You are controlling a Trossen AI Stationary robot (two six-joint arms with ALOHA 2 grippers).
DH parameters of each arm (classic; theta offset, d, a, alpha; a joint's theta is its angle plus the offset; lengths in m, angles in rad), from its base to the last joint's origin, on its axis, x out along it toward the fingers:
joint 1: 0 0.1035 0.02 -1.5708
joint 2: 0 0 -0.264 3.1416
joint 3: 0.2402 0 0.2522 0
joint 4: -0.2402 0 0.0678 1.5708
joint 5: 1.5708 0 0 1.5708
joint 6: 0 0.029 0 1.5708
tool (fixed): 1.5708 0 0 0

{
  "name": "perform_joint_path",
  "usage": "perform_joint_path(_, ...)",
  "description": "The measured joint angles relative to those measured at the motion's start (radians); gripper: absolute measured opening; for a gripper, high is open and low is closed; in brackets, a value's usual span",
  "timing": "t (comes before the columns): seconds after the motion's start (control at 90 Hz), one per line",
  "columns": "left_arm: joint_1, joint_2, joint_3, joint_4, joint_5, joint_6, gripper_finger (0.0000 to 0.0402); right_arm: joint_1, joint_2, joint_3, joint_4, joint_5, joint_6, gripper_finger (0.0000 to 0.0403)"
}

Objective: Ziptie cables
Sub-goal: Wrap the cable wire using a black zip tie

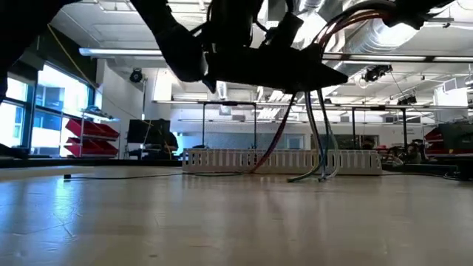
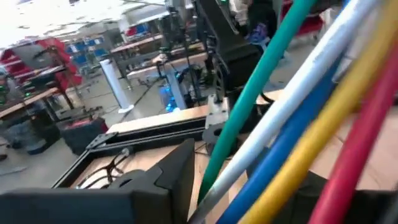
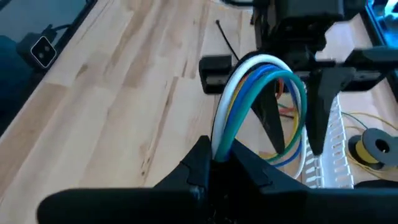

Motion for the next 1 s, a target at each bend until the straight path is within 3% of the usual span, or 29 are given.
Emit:
perform_joint_path(0.144, -0.008, 0.026, 0.011, 0.006, -0.086, 0.012, 0.0085, 0.0, -0.001, 0.044, -0.023, -0.001, 0.0, 0.0013)
perform_joint_path(0.322, -0.014, 0.021, 0.011, 0.018, -0.106, 0.027, 0.0009, 0.036, -0.001, 0.13, -0.052, -0.001, -0.032, 0.0013)
perform_joint_path(0.5, -0.02, 0.017, 0.011, 0.033, -0.139, 0.063, 0.0009, 0.103, -0.001, 0.223, -0.047, 0.005, -0.073, 0.0013)
perform_joint_path(0.656, -0.053, -0.037, 0.008, -0.026, -0.287, 0.211, 0.0001, 0.147, -0.001, 0.251, -0.052, 0.047, -0.072, 0.0013)
perform_joint_path(0.844, -0.103, -0.181, 0.008, -0.377, -0.57, 0.392, 0.0, 0.151, 0.039, 0.251, -0.086, 0.073, -0.008, 0.0014)
perform_joint_path(1.0, -0.126, -0.306, 0.009, -0.878, -0.711, 0.349, 0.0, 0.139, 0.135, 0.233, -0.077, 0.15, 0.039, 0.0014)
